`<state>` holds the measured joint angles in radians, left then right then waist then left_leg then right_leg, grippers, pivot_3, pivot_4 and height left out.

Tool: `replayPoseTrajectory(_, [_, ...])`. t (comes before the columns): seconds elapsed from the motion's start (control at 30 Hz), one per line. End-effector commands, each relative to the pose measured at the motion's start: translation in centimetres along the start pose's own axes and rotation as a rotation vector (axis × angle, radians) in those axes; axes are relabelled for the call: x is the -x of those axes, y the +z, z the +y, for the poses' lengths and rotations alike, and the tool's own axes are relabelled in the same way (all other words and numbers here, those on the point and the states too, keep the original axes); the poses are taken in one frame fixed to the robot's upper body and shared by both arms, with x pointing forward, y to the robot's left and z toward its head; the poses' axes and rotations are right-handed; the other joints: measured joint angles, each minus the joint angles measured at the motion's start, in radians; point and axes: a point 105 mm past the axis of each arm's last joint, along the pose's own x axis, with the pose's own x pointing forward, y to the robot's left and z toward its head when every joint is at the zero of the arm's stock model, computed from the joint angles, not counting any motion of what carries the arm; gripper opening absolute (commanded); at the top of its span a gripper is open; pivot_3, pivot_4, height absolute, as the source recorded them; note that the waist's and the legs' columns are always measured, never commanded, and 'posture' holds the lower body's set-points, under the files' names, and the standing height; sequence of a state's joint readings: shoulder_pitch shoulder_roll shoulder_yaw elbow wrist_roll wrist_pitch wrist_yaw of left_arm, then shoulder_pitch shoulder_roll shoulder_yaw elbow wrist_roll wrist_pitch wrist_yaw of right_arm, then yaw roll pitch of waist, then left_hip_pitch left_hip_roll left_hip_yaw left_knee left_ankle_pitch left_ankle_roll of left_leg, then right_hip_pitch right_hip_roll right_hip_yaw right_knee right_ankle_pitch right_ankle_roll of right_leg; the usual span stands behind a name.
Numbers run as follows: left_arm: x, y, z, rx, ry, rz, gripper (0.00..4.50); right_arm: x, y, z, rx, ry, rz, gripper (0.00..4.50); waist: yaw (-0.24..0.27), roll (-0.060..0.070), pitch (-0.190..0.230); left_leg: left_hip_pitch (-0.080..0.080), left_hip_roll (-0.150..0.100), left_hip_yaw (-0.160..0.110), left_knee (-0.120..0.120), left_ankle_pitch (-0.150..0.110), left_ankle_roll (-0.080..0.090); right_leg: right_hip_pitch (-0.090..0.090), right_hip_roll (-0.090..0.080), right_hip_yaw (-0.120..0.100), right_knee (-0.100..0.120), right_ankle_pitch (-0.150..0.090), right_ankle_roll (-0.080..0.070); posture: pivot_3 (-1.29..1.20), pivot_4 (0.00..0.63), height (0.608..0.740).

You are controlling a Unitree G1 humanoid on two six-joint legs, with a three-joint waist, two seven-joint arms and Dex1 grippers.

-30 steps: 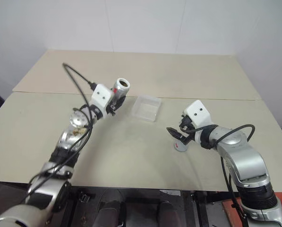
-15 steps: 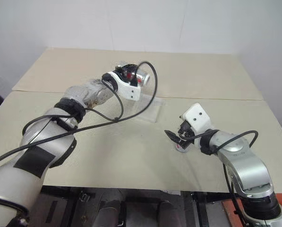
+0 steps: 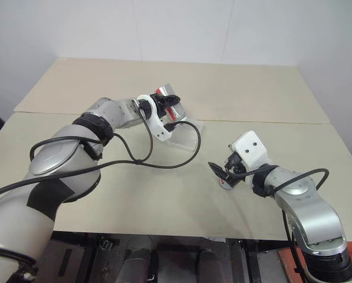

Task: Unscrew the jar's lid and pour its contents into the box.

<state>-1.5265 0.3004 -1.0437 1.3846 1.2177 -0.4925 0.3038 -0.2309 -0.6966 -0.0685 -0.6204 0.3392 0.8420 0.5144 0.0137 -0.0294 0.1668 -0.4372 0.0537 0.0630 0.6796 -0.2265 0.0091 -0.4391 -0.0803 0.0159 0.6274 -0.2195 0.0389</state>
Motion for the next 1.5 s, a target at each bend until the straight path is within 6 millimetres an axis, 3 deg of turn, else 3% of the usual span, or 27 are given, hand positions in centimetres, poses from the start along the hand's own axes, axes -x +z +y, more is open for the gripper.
replayPoseTrajectory(0.03, [0.0, -1.3, 1.9, -0.009, 0.048, 0.031, 2.14, 0.5, 1.1, -0.5, 0.019, -0.028, -0.037, 4.45, 0.0, 0.0, 0.0, 0.0, 0.0, 0.0, 0.0, 0.0, 0.0, 0.0, 0.0, 0.0, 0.0, 0.0, 0.0, 0.0, 0.15, 0.74])
replayPoseTrajectory(0.13, [0.1, -1.7, 1.7, 0.103, 0.054, 0.065, 2.14, 0.3, 0.9, -0.4, 0.019, -0.025, -0.031, 4.45, 0.0, 0.0, 0.0, 0.0, 0.0, 0.0, 0.0, 0.0, 0.0, 0.0, 0.0, 0.0, 0.001, 0.0, 0.0, 0.0, 0.15, 0.74])
replayPoseTrajectory(0.23, [0.4, -2.3, 1.1, 0.381, 0.062, 0.123, 2.14, 0.2, 0.7, -0.3, 0.012, -0.025, -0.026, 4.45, -0.001, 0.0, 0.0, 0.0, 0.0, 0.0, 0.001, 0.0, 0.0, 0.0, -0.001, 0.0, 0.001, 0.0, 0.0, 0.0, 0.15, 0.74])
replayPoseTrajectory(0.37, [1.2, -3.2, -0.5, 0.843, 0.105, 0.196, 2.14, 0.2, 0.4, -0.4, -0.002, -0.034, -0.023, 4.45, -0.005, 0.0, 0.0, 0.0, -0.001, 0.0, 0.002, 0.0, 0.0, 0.0, -0.001, 0.0, 0.002, 0.0, 0.0, 0.0, 0.15, 0.74])
replayPoseTrajectory(0.47, [1.9, -3.6, -1.9, 1.403, 0.233, 0.205, 2.14, 0.2, 0.2, -0.5, -0.006, -0.038, -0.018, 4.45, -0.006, 0.0, 0.0, 0.0, 0.0, 0.0, 0.003, 0.0, 0.0, 0.0, -0.001, 0.0, 0.004, 0.0, 0.0, 0.0, 0.15, 0.74])
replayPoseTrajectory(0.53, [2.5, -3.8, -2.6, 1.681, 0.339, 0.177, 2.14, 0.2, 0.0, -0.6, -0.01, -0.04, -0.015, 4.45, -0.005, 0.0, 0.0, 0.0, 0.0, -0.001, 0.004, 0.0, 0.0, 0.001, -0.001, -0.001, 0.005, 0.0, 0.0, 0.0, 0.15, 0.74])
replayPoseTrajectory(0.7, [3.9, -3.2, -3.8, 2.105, 0.603, 0.074, 2.14, -0.2, -0.2, -0.6, -0.016, -0.034, -0.012, 4.45, -0.002, 0.001, 0.0, 0.0, -0.001, -0.002, 0.008, 0.0, 0.001, 0.002, -0.001, -0.001, 0.006, 0.002, 0.002, 0.0, 0.15, 0.74])
replayPoseTrajectory(0.97, [6.8, 2.7, -4.7, 2.208, 0.688, 0.039, 2.14, -1.3, -0.5, -0.1, -0.017, 0.008, -0.01, 4.45, -0.006, 0.001, -0.001, 0.001, -0.001, -0.003, 0.014, 0.0, 0.001, 0.004, -0.002, 0.0, 0.011, 0.003, 0.003, 0.0, 0.15, 0.74])
replayPoseTrajectory(1.1, [8.0, 4.1, -5.6, 2.269, 0.737, 0.114, 2.14, -1.6, -0.4, -0.1, -0.016, 0.018, -0.014, 4.45, -0.002, 0.001, -0.001, 0.006, -0.001, -0.003, 0.015, 0.001, 0.002, 0.007, -0.001, 0.0, 0.014, 0.003, 0.002, 0.0, 0.15, 0.74])
replayPoseTrajectory(1.2, [8.3, 5.7, -7.2, 2.292, 0.659, 0.186, 2.14, -1.7, -0.4, -0.2, -0.013, 0.02, -0.014, 4.45, -0.004, 0.001, -0.001, 0.016, -0.001, -0.004, 0.014, 0.001, 0.002, 0.018, -0.001, 0.0, 0.012, 0.003, 0.002, 0.0, 0.15, 0.74])
replayPoseTrajectory(1.3, [8.3, 7.2, -9.1, 2.296, 0.534, 0.274, 2.14, -1.8, -0.4, -0.1, -0.01, 0.024, -0.013, 4.45, -0.005, 0.002, -0.001, 0.016, -0.001, -0.004, 0.014, 0.001, 0.002, 0.018, -0.001, 0.0, 0.012, 0.003, 0.002, 0.0, 0.15, 0.74])
replayPoseTrajectory(1.5, [8.2, 8.1, -10.4, 2.34, 0.468, 0.354, 2.14, -1.9, -0.5, 0.0, -0.004, 0.025, -0.009, 4.45, -0.005, 0.002, -0.003, 0.016, -0.001, -0.004, 0.014, 0.001, 0.002, 0.018, -0.001, 0.0, 0.012, 0.003, 0.002, 0.0, 0.15, 0.74])
